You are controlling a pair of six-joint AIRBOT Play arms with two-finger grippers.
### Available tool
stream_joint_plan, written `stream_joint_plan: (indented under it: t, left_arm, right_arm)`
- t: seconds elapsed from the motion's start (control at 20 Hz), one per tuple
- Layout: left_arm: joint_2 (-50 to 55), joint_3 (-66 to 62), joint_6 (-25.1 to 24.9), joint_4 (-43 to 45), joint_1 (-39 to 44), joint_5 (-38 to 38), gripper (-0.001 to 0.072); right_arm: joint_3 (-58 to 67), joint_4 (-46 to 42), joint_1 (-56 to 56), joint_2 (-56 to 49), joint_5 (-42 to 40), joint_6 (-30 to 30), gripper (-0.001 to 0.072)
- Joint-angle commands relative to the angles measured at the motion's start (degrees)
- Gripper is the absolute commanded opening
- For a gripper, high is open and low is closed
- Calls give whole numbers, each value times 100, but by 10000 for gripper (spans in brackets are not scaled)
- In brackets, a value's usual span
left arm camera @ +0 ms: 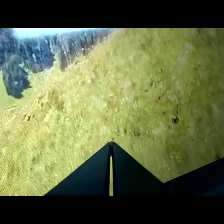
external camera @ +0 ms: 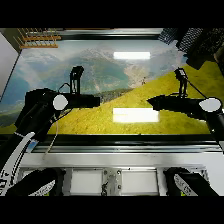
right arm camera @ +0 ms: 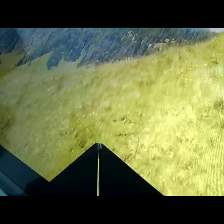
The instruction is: Fold the clothes and pants, and hang the long-sleeved shirts on hangers.
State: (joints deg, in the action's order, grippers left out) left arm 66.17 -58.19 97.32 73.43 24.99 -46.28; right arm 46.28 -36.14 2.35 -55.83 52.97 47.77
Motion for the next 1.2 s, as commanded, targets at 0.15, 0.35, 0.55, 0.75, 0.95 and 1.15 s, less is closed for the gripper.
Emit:
stream_joint_plan:
  t: [0.15, 0.35, 0.55, 0.75, 0.95, 1.15]
  left_arm:
    - [-4, 0, 0, 0, 2, 0, 10]
    - [-4, 0, 0, -2, 2, 4, 10]
    - [-4, 0, 0, -2, 4, 52, 10]
    - [-98, -4, -240, 1169, -249, 411, 699]
    - [111, -2, -208, 2505, -1412, 199, 692]
    - [896, -2, -210, 2603, -2306, 328, 692]
  right_arm:
    - [-2, 2, -4, -2, 2, 2, 16]
    - [-2, 2, -7, -2, 2, 0, 16]
    - [-2, 2, -7, -2, 2, 2, 16]
    - [-2, 2, -7, -2, 2, 2, 16]
    - [-2, 2, -7, -2, 4, 2, 16]
    - [-2, 2, -4, -2, 4, 0, 16]
